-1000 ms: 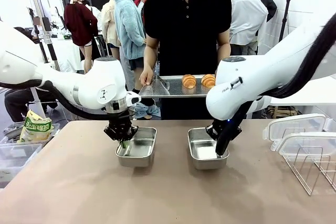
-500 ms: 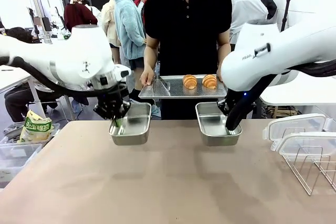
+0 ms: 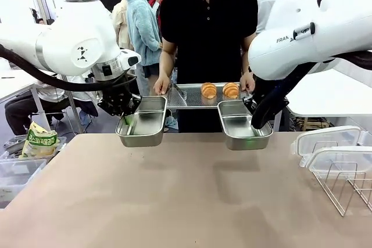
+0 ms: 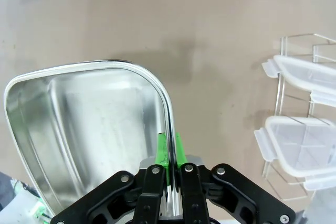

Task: Place the bread in airtight containers.
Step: Lift both Airtight Container, then once an object is inside an Airtight Container , place the container in the center of the table.

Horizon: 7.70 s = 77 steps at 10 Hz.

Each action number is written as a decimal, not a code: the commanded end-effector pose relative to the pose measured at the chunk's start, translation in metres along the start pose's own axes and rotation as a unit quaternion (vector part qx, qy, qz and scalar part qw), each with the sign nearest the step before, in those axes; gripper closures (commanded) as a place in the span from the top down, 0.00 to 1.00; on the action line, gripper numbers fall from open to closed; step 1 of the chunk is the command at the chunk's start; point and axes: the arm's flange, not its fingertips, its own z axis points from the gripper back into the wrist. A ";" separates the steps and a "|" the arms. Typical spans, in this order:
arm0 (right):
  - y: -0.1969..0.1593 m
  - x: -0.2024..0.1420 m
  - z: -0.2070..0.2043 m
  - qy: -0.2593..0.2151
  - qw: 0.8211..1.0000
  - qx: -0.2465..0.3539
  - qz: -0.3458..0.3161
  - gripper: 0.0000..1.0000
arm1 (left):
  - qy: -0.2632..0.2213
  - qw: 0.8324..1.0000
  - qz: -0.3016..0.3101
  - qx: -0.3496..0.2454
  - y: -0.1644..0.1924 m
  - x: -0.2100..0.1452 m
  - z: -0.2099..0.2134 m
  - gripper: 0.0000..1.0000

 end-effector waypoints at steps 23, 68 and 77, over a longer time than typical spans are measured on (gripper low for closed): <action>0.000 0.000 0.000 0.000 1.000 0.000 0.000 0.00 | 0.000 1.000 0.000 0.000 0.000 0.000 0.000 0.00; 0.000 0.000 0.000 0.000 1.000 0.000 0.000 0.00 | 0.051 0.999 0.011 0.009 0.030 0.003 -0.198 0.00; 0.000 0.000 0.000 0.000 1.000 0.000 0.000 0.00 | 0.059 0.998 0.023 0.018 0.034 0.002 -0.199 1.00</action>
